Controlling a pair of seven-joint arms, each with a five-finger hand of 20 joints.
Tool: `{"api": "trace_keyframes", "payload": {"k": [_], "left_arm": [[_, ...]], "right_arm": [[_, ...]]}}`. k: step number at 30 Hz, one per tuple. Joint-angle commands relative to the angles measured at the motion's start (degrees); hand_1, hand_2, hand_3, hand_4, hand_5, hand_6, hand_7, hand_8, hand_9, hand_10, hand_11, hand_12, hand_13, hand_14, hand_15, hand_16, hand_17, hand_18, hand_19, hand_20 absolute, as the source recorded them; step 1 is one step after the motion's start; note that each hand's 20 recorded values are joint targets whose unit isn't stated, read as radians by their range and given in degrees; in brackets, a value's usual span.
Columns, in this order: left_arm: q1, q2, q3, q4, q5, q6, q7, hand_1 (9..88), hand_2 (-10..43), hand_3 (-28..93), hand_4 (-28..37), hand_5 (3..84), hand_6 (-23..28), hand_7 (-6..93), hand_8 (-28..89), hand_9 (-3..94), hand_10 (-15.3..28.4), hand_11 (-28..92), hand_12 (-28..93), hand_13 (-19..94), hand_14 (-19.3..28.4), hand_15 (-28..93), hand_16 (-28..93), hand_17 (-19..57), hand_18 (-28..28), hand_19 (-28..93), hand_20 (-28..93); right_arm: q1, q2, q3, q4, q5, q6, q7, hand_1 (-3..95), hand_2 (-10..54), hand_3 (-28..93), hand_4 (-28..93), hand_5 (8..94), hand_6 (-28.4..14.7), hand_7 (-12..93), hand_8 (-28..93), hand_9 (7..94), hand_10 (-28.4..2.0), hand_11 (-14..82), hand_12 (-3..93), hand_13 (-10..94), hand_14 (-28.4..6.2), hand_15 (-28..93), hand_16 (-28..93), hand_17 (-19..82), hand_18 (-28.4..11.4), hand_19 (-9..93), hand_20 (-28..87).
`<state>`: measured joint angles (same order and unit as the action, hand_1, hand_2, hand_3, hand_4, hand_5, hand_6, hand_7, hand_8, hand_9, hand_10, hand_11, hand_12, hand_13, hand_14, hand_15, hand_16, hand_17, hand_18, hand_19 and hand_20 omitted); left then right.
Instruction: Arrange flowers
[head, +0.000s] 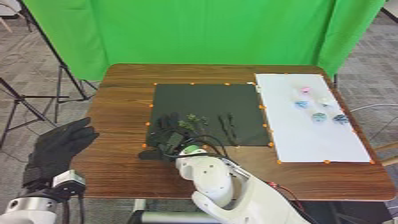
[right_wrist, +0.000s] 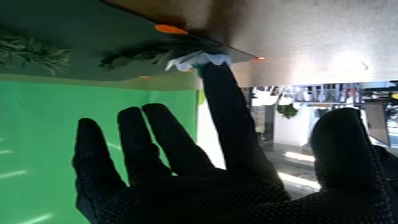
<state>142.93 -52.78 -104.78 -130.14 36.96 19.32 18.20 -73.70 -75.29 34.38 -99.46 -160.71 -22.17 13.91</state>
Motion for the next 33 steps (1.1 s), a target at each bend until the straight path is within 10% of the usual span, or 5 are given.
{"api": "trace_keyframes", "payload": {"k": [1,23,29,33], "left_arm": [[-0.2,-0.15,0.55,-0.12,0.76,-0.93,-0.96,28.7,8.1,80,-15.1,50.9,16.2,15.0,-9,42.8,23.8,41,8,31,28.4,65,-15,-9.9,21.8,61,12],[2.1,-0.88,0.25,-0.91,0.65,-0.27,-0.71,28.7,8.2,80,-15.0,51.0,16.2,15.0,-9,42.9,23.9,41,8,32,28.4,65,-16,-9.9,21.9,61,11],[6.5,-1.19,-1.12,-2.76,0.11,1.55,0.38,28.7,8.2,80,-15.0,51.0,16.2,15.1,-9,42.9,23.9,41,8,31,28.4,65,-16,-9.9,21.9,61,11],[9.3,-0.88,-2.18,-3.87,-0.34,2.63,1.51,28.6,8.1,80,-14.9,51.0,16.2,15.1,-9,42.8,23.9,41,8,31,28.4,65,-16,-9.9,21.9,61,11]], "right_arm": [[1.8,0.7,0.1,2.1,-1.1,1.0,1.6,-2.6,27.4,60,-24,44.2,-0.4,14,-14,22.2,-28.3,6.5,20.3,-5,-28.4,50,22,-19,-28.4,47,24],[6.5,5.7,-5.1,-0.9,6.3,11.5,5.1,-2.6,23.9,67,-24,42.8,-1.2,16,-14,25.8,-28.4,7.9,19.7,-3,-28.4,52,22,-17,-28.4,51,22],[10.7,15.7,-6.2,-8.3,15.7,19.6,5.8,-2.6,24.5,67,-24,43.4,-1.8,17,-15,28.6,-28.4,9.6,19.4,2,-28.4,53,21,-15,-28.4,52,22],[8.6,22.7,1.8,-15.2,32.8,16.7,9.4,1.4,20.3,75,-24,47.2,-3.3,15,-13,43.1,-28.0,17.6,16.7,25,-27.8,64,12,3,-28.4,62,21]]}}
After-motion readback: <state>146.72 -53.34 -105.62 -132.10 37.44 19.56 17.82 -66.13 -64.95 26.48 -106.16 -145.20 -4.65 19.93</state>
